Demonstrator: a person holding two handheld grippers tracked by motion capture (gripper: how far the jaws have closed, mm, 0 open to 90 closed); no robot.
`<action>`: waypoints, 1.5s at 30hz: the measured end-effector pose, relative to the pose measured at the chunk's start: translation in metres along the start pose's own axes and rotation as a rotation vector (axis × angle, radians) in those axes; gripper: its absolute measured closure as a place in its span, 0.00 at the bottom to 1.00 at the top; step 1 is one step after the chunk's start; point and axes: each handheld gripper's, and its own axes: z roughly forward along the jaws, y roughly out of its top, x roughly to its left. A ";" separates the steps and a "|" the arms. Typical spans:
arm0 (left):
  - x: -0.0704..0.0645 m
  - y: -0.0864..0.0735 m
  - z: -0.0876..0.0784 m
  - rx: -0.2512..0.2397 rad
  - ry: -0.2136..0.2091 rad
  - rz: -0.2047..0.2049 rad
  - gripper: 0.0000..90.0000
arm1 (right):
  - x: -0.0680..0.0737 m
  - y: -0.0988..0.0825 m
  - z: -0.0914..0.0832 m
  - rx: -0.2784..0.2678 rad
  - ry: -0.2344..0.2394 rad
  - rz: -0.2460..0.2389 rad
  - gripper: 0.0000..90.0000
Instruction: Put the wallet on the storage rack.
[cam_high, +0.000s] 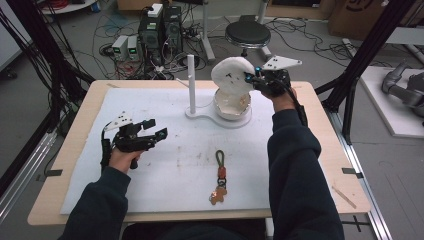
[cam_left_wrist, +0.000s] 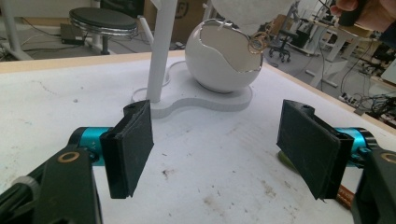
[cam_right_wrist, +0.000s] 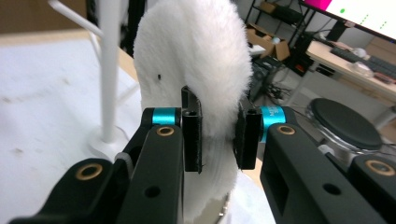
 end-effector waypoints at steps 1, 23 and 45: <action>0.001 0.000 -0.001 0.003 0.002 0.002 0.30 | -0.002 -0.004 0.004 0.032 -0.002 -0.029 0.86; 0.001 -0.003 -0.001 0.007 0.009 -0.009 0.30 | 0.027 -0.027 0.028 0.227 -0.004 -0.340 0.74; 0.000 -0.003 0.000 0.013 0.003 -0.010 0.30 | 0.037 -0.035 0.052 0.221 0.126 0.011 0.81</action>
